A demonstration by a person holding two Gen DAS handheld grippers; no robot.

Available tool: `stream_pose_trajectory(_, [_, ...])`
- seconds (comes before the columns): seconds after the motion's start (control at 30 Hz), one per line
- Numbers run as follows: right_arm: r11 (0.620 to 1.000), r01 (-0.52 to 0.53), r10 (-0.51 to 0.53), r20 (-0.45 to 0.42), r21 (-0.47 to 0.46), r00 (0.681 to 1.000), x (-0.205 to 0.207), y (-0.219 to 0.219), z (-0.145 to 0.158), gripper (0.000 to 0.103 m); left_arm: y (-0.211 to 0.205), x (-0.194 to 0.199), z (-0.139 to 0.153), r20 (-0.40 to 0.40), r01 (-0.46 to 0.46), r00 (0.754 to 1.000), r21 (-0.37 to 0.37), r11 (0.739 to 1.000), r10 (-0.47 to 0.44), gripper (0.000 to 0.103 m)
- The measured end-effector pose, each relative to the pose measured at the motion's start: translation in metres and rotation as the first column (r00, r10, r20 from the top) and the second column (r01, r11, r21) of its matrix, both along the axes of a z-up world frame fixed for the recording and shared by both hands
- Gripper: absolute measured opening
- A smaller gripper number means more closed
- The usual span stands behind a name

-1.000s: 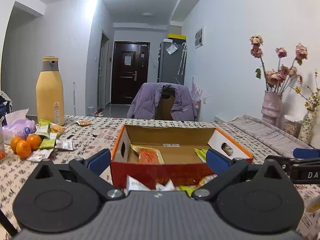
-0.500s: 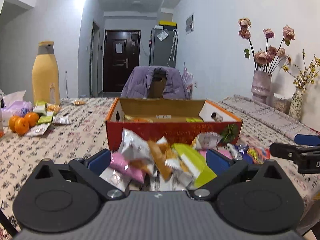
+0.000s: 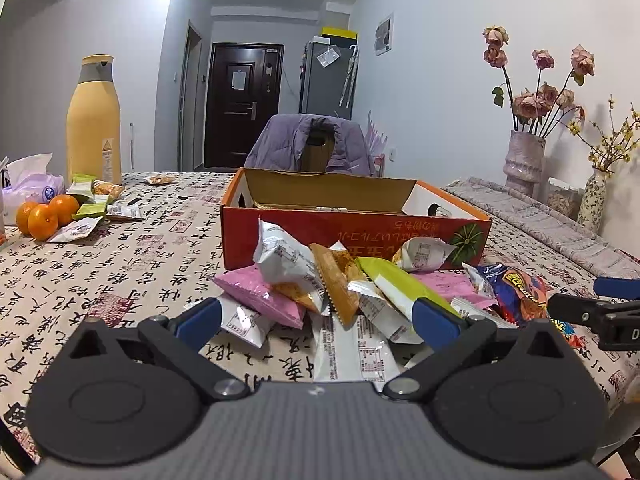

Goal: Organize snacks
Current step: 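Grasp the orange-blue chip bag with the right tool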

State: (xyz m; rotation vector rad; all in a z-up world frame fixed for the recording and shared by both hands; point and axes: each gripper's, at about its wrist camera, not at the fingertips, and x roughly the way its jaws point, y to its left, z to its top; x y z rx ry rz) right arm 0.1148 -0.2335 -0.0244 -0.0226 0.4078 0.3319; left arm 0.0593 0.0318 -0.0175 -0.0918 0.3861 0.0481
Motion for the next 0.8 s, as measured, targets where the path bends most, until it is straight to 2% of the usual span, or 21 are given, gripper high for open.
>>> stream_pose_trajectory(0.23, [0.998,0.045,-0.042,-0.083,0.032,0.996,0.027,0.003,0.000,0.103,-0.004,0.002,-0.001,-0.003,0.003,1.000,0.001,1.000,-0.003,0.103])
stream_pose_trajectory(0.53, [0.992,0.098,-0.077,-0.227,0.082,0.971,0.057,0.003,-0.019,0.101,-0.004,0.003,-0.002,-0.011,0.006,1.000,-0.003,1.000,-0.006,0.103])
stream_pose_trajectory(0.73, [0.992,0.097,-0.077,-0.239,0.075,0.968,0.058,0.003,-0.021,0.084,-0.002,0.004,-0.005,-0.019,0.008,1.000,-0.015,1.000,-0.009,0.103])
stream_pose_trajectory(0.8, [0.994,0.089,-0.070,-0.240,0.070,0.968,0.057,0.003,-0.022,0.081,-0.001,0.004,-0.006,-0.021,0.008,1.000,-0.018,1.000,-0.008,0.103])
